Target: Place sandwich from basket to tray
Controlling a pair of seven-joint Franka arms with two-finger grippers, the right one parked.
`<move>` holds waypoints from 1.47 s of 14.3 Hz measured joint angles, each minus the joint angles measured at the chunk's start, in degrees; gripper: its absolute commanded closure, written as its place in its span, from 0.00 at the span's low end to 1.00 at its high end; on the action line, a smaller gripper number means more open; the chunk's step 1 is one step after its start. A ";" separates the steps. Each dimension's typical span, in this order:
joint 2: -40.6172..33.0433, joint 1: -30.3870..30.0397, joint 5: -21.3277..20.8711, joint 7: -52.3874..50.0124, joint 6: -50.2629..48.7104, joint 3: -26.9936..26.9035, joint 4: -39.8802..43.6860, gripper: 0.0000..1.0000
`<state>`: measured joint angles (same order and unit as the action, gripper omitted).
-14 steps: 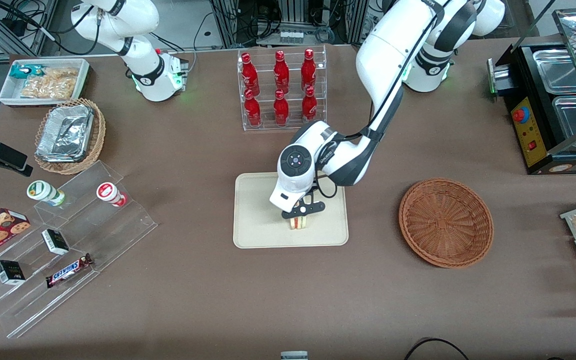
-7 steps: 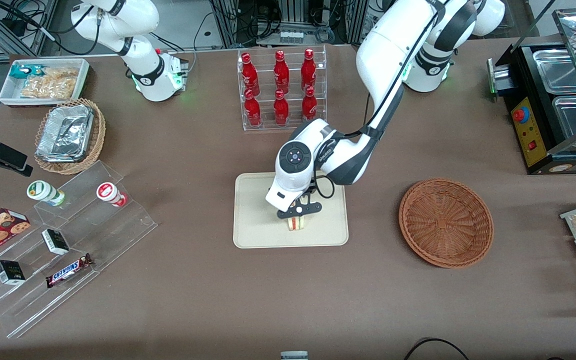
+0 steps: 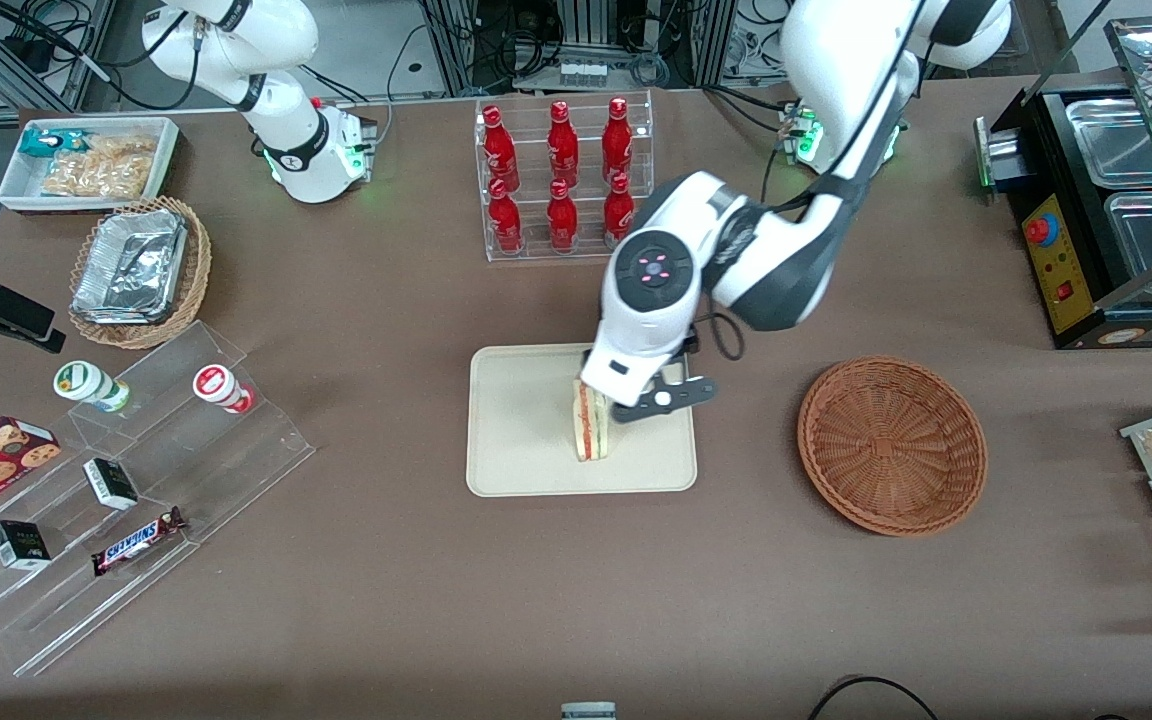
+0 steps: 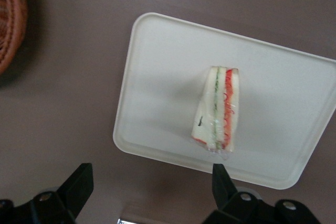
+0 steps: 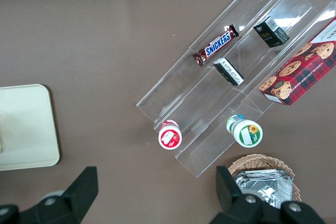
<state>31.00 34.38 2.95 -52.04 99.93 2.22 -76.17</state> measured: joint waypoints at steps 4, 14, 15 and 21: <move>-3.21 -7.22 -0.06 7.60 -2.42 -0.24 -4.81 0.00; -21.70 -25.44 -0.09 36.85 -12.13 0.60 -14.25 0.00; -23.36 -27.83 -0.09 40.58 -12.58 1.43 -14.87 0.00; -32.28 -36.39 -2.67 55.32 -16.38 2.51 -16.71 0.00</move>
<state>-1.28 -2.00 0.28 3.28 83.56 4.73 -92.88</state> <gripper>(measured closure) 0.000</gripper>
